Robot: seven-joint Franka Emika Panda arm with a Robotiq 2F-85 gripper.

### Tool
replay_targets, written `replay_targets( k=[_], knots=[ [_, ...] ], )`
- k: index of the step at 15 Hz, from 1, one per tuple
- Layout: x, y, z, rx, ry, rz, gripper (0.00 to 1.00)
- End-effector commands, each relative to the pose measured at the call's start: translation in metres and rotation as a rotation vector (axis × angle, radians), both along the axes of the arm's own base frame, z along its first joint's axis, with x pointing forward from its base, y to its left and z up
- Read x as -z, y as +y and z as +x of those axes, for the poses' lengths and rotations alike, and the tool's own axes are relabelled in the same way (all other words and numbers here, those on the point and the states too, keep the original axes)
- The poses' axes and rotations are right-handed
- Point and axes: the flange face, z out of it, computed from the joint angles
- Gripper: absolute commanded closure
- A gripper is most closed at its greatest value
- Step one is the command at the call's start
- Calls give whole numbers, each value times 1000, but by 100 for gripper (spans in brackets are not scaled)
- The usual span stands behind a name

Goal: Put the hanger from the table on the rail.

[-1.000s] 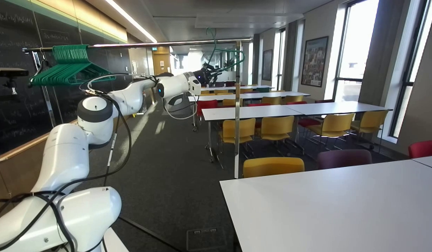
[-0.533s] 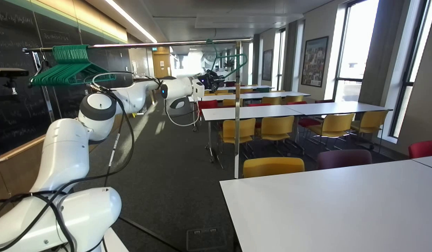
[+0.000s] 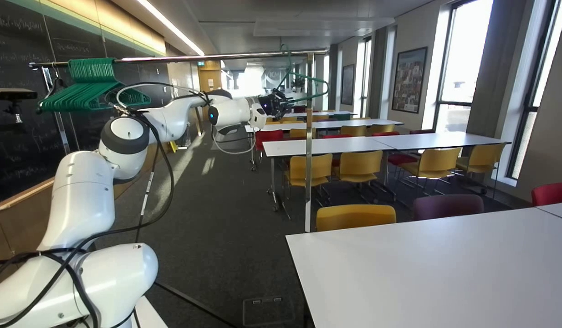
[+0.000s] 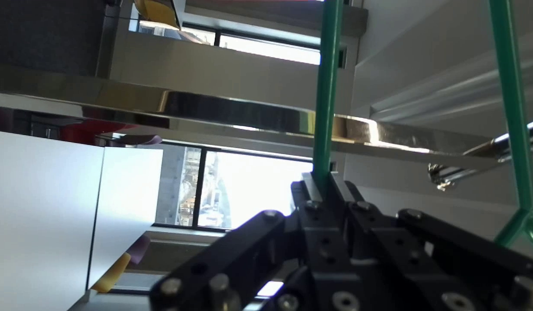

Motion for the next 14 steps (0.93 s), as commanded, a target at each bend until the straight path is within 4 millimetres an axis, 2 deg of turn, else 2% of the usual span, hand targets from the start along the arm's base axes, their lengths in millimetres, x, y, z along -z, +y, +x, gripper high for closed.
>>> replay_targets(
  k=[1,4,7,10,14],
  knots=[
    [-7,-30,-21,73,-63,150,98],
    [-16,-53,-40,160,-174,214,98],
    [-33,-57,-56,207,-313,214,98],
    [-56,-40,-58,198,-369,94,98],
    [-69,-8,-52,142,-295,-38,98]
  ],
)
